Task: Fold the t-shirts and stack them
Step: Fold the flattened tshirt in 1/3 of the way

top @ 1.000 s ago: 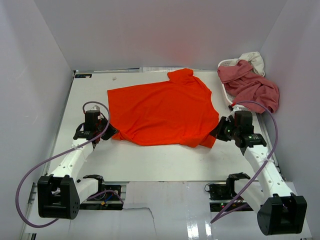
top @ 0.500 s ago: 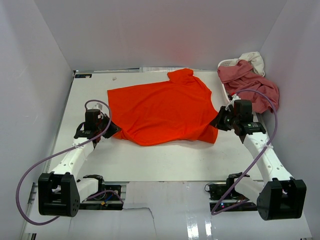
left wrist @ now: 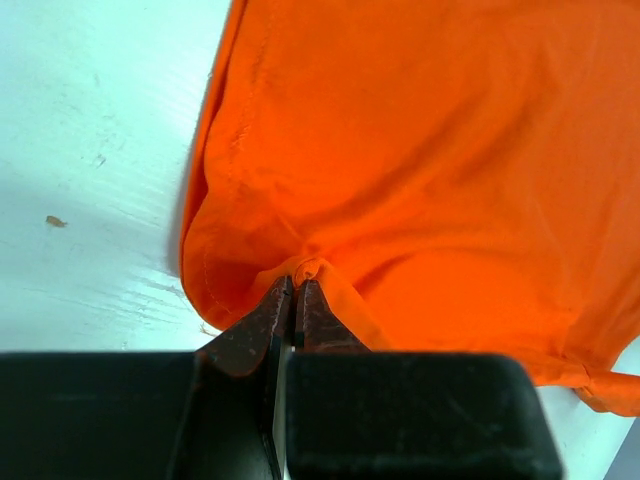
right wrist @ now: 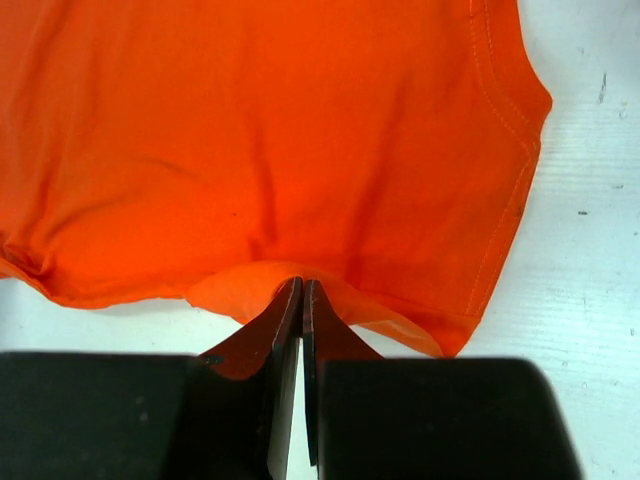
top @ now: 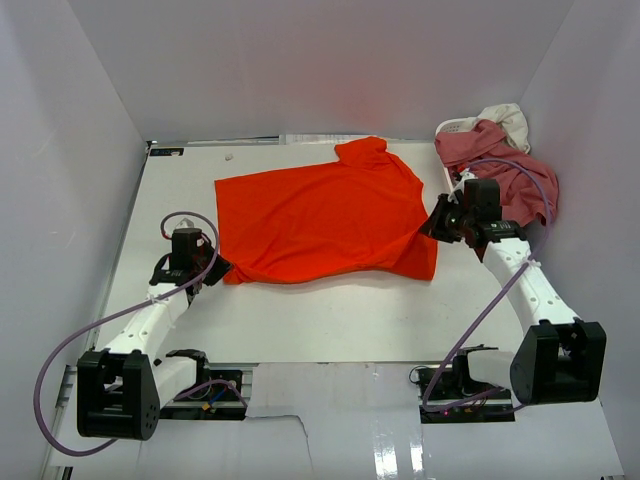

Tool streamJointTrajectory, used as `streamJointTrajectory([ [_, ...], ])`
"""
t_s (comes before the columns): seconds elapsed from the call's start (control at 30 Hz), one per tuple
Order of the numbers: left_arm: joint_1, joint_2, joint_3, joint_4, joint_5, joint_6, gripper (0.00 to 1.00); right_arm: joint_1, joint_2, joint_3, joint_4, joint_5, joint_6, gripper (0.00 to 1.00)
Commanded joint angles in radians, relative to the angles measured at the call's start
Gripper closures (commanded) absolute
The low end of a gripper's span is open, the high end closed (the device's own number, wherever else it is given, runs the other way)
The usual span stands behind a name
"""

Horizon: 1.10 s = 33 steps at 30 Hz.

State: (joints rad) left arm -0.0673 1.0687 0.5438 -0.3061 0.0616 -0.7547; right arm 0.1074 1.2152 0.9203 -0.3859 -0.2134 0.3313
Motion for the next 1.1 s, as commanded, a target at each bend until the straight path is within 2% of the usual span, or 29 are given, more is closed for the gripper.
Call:
streamJointTrajectory([
  [0.0,0.0,-0.035,-0.021,0.03,-0.046,-0.035,1.0,0.005,0.035,0.077,0.044,0.006,-0.021,0.92],
  [0.43,0.001,-0.084,-0.03,0.042,-0.121,-0.054,1.0,0.005,0.161,0.233,0.016,-0.011,-0.044,0.92],
  [1.07,0.001,-0.035,-0.019,0.122,-0.111,-0.038,1.0,0.008,0.303,0.4,0.001,-0.05,-0.057,0.92],
])
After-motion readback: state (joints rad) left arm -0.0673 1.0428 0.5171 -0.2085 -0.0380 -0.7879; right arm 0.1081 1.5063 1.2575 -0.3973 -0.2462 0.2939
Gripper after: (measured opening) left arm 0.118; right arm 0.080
